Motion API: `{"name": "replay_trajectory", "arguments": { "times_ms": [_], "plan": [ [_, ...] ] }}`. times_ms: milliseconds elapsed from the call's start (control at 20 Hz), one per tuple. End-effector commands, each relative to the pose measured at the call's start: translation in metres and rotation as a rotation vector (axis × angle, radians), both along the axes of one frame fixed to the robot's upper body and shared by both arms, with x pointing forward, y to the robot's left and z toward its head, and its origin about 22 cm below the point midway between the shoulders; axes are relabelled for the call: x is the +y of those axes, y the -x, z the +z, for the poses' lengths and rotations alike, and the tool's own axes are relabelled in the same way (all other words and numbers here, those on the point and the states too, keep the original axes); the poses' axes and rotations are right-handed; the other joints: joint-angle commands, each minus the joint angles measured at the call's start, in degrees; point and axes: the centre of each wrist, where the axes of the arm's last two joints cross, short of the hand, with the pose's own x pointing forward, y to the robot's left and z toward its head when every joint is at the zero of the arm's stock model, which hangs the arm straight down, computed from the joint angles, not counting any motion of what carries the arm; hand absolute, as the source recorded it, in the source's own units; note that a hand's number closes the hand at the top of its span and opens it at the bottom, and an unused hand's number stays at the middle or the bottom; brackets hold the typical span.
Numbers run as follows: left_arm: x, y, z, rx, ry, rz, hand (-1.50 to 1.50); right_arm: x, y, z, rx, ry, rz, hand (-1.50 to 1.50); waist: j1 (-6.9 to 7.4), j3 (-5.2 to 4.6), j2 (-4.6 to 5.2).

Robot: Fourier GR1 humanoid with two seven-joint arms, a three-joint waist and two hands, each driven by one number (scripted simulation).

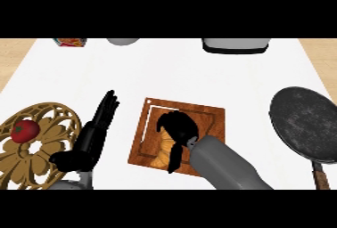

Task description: Pick the croissant from the cutting board and place it in the pan

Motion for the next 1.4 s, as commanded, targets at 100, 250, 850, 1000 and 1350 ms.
{"name": "replay_trajectory", "arguments": {
  "times_ms": [100, 250, 850, 1000, 1350],
  "plan": [
    [-0.006, 0.003, -0.002, -0.037, 0.002, 0.006, 0.00, -0.003, 0.005, -0.019, -0.076, -0.004, -0.013, 1.50, 0.09, 0.07, 0.91],
    [0.008, -0.011, -0.008, -0.001, 0.003, 0.020, 0.00, 0.007, 0.006, 0.005, -0.173, -0.075, -0.052, 1.50, -0.59, 0.05, 0.80],
    [0.021, -0.003, -0.006, 0.027, -0.009, 0.054, 0.00, -0.052, -0.050, 0.051, -0.497, 0.018, -1.004, 1.50, -3.70, -0.14, -0.34],
    [0.009, 0.001, -0.009, 0.018, 0.009, 0.055, 0.00, -0.045, -0.056, 0.085, -0.650, -0.017, -1.078, 1.50, -2.83, -0.07, -0.15],
    [0.023, 0.002, -0.004, 0.010, 0.004, 0.051, 0.00, -0.065, -0.043, 0.115, -0.724, -0.150, -1.270, 1.50, -2.94, 0.00, -0.03]
  ]
}}
